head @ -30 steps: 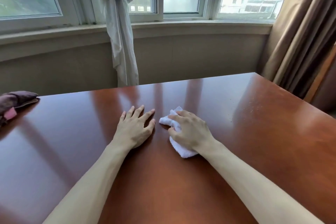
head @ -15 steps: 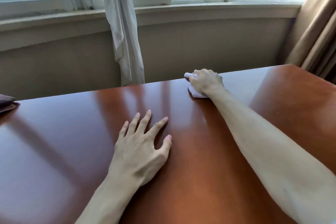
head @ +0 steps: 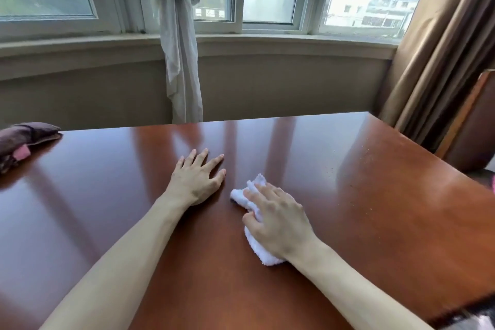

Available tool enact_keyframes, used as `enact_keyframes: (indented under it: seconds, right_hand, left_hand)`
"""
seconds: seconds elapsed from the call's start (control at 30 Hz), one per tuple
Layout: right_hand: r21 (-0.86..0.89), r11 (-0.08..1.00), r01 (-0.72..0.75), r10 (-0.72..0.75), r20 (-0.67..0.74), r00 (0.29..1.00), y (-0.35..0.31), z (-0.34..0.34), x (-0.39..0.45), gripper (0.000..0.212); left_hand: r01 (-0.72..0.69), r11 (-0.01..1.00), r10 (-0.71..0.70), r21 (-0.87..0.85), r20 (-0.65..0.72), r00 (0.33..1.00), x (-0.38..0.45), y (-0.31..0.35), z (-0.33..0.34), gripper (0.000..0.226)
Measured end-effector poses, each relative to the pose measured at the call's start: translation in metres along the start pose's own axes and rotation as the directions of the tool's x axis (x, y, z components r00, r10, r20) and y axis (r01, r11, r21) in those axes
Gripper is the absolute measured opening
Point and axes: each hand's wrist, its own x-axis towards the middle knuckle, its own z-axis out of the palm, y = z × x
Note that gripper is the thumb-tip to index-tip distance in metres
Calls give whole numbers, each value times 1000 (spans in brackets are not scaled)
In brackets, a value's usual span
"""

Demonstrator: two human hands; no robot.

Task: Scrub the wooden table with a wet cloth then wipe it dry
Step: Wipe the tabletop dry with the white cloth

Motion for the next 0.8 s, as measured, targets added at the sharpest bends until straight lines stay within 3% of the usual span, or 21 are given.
enact_keyframes:
  seconds: [0.1,0.33,0.53,0.63,0.8]
  right_hand:
    - [43,999,-9,5,92,996,10,-4,24,48]
    - [-57,968,-246,249,60,967,98,17,187,35]
    - [-90,910,-404,410,51,911,160,30,315,55]
    - [-93,919,-384,390,50,920,156,30,309,50]
    - [-77,972,-220,226,70,972,111,14,201,34]
  left_hand:
    - [-9,1000,9,-1,-1,1000,-1,0,1,58]
    - [-37,999,36,-13,-40,999,1,-4,5,66]
    - [-33,999,33,-7,-87,996,4,-8,7,65]
    - [-22,999,20,-24,-75,997,4,-7,6,67]
    - [-23,1000,22,-18,-42,999,4,-4,4,72]
